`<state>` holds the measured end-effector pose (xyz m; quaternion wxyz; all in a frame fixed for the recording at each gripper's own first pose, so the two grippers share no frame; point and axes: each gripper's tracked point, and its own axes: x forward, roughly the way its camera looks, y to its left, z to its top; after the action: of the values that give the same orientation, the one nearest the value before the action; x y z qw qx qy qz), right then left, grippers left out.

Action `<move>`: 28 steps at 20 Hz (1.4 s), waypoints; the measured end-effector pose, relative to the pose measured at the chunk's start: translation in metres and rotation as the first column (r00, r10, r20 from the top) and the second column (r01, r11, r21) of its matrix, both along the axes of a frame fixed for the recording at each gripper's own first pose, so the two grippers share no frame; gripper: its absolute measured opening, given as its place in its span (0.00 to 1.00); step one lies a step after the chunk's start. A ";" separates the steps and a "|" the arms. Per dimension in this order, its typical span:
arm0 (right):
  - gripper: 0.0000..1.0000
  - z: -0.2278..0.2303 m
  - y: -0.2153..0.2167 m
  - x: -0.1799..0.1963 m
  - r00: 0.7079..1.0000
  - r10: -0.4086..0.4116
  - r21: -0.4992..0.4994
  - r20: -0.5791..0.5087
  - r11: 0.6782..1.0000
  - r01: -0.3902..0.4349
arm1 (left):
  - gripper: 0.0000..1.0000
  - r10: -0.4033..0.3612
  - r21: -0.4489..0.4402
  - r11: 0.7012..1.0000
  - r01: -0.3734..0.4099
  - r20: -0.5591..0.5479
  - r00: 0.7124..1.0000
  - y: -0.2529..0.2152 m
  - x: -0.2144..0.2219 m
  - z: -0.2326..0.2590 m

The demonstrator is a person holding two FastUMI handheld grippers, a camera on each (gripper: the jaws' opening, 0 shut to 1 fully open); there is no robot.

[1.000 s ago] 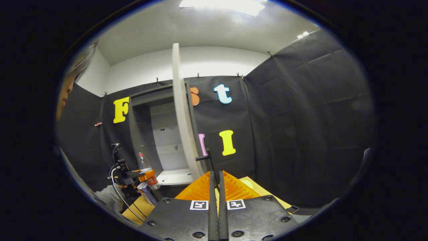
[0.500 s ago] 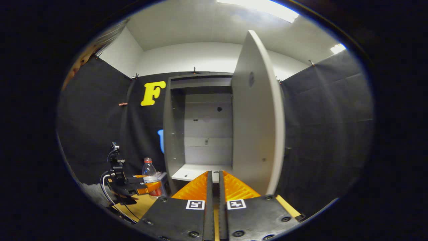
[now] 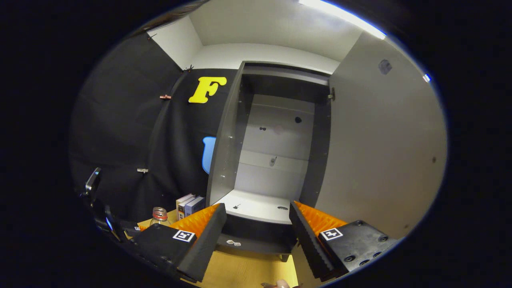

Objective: Open the cabinet door with the right hand, grasp the bottle in the cabinet with the left hand and place it on the coaster, then close the cabinet door with the right hand.

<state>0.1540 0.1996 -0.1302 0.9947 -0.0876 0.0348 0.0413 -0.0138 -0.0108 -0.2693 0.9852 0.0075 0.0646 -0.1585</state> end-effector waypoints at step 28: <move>0.98 -0.111 -0.004 0.011 0.977 0.064 0.006 -0.204 0.998 -0.064 | 0.98 0.034 0.078 0.997 -0.030 -0.053 0.998 -0.003 -0.018 -0.128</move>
<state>0.1652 0.1958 -0.2413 0.9840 -0.0843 0.1337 0.0819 -0.0315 -0.0142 -0.3971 0.9845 0.0399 0.0976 -0.1401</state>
